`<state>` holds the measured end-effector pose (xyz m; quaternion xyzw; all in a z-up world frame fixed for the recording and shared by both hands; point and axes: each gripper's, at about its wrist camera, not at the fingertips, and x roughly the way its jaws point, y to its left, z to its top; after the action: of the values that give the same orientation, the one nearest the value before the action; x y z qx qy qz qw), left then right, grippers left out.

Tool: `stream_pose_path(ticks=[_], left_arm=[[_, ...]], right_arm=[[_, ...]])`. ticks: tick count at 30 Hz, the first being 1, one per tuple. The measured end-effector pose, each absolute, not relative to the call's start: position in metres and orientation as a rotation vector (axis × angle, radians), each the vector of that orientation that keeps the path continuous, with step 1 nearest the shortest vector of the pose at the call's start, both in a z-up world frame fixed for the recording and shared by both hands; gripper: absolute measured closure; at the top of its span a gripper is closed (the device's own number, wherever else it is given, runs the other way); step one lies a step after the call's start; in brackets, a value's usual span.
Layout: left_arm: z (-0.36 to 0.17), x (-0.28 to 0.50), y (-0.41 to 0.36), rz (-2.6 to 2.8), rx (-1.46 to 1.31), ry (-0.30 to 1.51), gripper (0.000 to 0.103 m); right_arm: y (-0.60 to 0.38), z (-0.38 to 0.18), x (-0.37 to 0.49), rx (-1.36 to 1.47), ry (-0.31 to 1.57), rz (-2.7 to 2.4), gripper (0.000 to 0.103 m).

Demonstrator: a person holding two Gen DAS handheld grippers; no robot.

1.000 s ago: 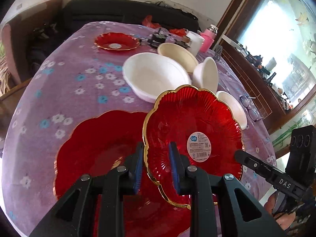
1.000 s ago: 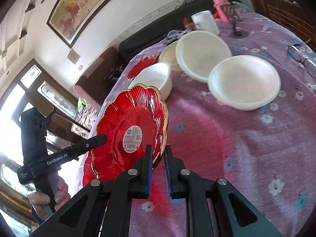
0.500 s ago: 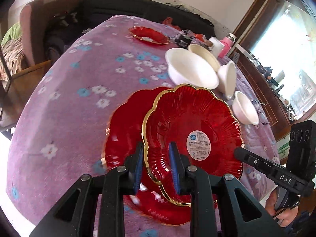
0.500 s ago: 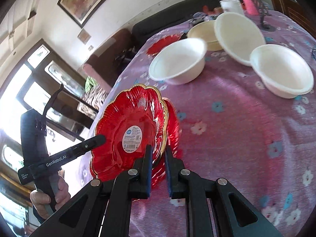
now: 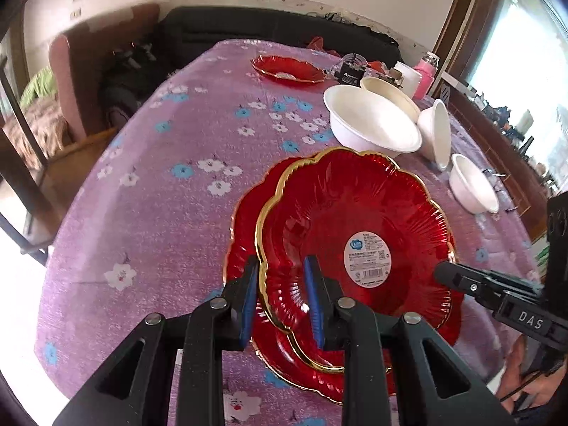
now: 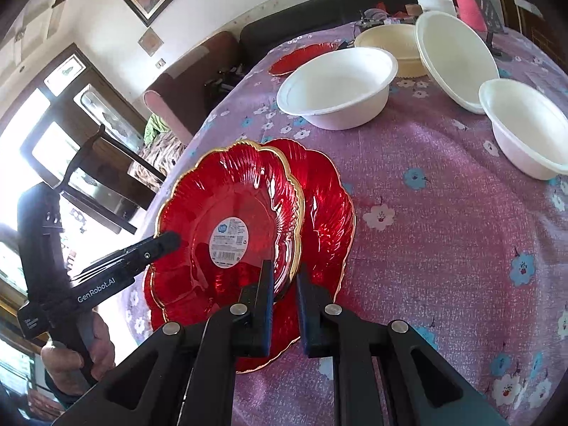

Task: Organize plates and bowls
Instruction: 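Lower the sticker plate onto the wedding plate and open the left tool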

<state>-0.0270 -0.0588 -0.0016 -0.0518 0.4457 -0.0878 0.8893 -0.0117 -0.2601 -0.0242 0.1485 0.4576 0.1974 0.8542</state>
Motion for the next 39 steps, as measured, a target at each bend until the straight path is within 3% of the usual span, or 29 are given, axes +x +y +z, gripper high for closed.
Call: stream_pose_path(ticks=[2, 13, 20, 35, 39], left_arm=[[0.0, -0.029, -0.059, -0.169, -0.085, 0.91, 0.065], [0.001, -0.031, -0.062, -0.179, -0.069, 0.887, 0.059], [0.002, -0.036, -0.065, -0.179, -0.065, 0.868, 0.053], [0.01, -0.044, -0.091, -0.158, 0.001, 0.809, 0.044], [0.01, -0.049, -0.106, -0.143, 0.045, 0.779, 0.043]], right_arm=[[-0.256, -0.025, -0.012, 0.296, 0.963, 0.415, 0.09], [-0.255, -0.027, -0.01, 0.271, 0.968, 0.405, 0.088], [-0.267, -0.02, -0.016, 0.285, 0.946, 0.394, 0.077], [-0.326, -0.014, -0.026, 0.423, 0.876, 0.332, 0.076], [-0.345, -0.022, -0.027, 0.45, 0.876, 0.295, 0.07]])
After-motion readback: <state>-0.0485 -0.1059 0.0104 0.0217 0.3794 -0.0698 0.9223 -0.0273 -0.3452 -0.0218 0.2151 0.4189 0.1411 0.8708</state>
